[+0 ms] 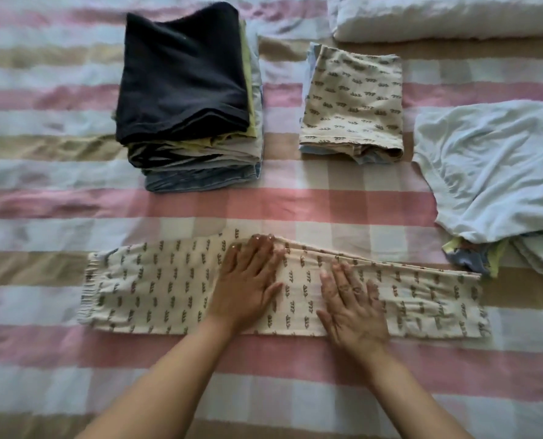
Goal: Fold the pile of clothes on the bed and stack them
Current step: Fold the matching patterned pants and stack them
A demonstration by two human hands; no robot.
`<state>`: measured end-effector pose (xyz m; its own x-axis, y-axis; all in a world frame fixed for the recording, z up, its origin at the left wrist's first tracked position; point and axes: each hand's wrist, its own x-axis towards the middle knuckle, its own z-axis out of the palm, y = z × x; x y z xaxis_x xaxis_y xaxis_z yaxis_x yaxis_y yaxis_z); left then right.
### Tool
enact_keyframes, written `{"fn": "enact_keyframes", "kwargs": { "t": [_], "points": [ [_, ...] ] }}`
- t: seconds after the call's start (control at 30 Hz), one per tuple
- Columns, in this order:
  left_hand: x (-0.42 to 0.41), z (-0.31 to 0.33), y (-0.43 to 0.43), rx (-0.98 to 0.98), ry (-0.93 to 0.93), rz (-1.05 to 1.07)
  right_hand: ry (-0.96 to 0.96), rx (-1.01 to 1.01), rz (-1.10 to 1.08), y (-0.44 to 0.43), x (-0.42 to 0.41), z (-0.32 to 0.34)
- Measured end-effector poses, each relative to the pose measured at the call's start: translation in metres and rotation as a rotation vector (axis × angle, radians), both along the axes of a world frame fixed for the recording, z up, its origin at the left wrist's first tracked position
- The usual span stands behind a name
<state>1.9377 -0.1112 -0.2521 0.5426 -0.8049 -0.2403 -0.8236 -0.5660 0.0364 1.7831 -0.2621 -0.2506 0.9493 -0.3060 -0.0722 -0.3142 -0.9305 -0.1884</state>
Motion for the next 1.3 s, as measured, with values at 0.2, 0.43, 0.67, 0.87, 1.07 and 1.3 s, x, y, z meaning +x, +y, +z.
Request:
{"fn": "enact_keyframes", "kwargs": {
  "t": [0.2,0.43,0.67,0.87,1.07,1.3],
  "points": [
    [0.06,-0.003,0.094,0.025,-0.006,0.279,0.053,0.032,0.133,0.069,0.058,-0.011],
    [0.083,0.007,0.185,-0.083,0.025,0.671,-0.005,0.045,0.185,0.141,0.103,0.004],
    [0.085,-0.008,0.207,-0.077,0.086,0.686,0.251,0.133,0.283,0.191,0.151,-0.007],
    [0.084,0.006,0.203,-0.316,0.152,0.832,0.174,0.183,0.233,0.198,0.149,0.002],
    [0.091,0.02,0.202,-0.605,0.561,1.268,-0.113,0.39,0.107,0.216,0.164,0.02],
    [0.08,0.063,0.183,-0.849,0.871,1.129,-0.087,1.314,-0.388,0.234,0.187,0.06]
  ]
}}
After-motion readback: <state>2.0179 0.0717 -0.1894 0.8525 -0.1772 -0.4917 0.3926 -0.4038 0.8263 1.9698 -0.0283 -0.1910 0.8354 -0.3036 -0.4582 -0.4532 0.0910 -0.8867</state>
